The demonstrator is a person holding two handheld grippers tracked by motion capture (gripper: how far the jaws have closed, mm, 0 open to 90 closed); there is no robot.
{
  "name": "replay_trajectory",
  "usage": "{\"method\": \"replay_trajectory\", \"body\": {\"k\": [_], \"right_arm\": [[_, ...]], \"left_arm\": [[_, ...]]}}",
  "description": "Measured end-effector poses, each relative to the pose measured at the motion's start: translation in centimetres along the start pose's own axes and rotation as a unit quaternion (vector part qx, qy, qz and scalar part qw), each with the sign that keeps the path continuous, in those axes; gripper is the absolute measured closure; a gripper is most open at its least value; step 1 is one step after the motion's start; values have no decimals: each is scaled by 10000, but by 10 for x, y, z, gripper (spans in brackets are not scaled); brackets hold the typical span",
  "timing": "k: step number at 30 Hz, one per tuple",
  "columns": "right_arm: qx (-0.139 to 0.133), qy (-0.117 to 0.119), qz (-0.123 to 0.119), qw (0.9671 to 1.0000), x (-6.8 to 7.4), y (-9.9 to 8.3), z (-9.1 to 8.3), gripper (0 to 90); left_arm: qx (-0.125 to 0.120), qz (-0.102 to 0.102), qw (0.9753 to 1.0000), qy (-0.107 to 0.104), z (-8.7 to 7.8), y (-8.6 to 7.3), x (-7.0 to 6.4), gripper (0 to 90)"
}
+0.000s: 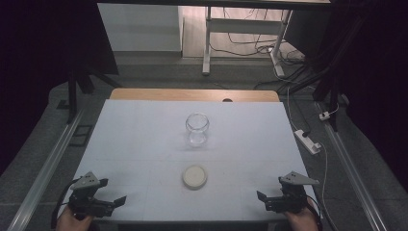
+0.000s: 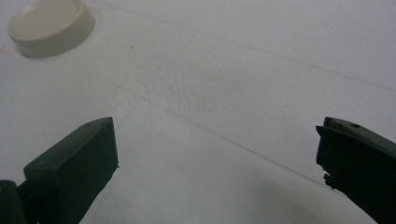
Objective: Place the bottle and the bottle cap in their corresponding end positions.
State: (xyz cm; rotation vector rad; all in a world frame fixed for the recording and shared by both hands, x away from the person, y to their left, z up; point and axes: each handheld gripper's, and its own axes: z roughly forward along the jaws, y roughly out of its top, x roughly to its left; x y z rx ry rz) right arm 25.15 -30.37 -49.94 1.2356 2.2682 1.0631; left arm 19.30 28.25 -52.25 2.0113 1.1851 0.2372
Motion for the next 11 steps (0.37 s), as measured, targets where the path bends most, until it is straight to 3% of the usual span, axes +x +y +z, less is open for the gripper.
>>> {"method": "replay_trajectory", "body": {"k": [5,11], "right_arm": [[38,-39,32,10000,1,-3,-6,0],[113,-11,-18,9999,2,-4,-6,0]], "left_arm": [[112,-10,9999,121,-2,-5,-1,0],[167,-74,9998,81,-1,-4,0,0]]}}
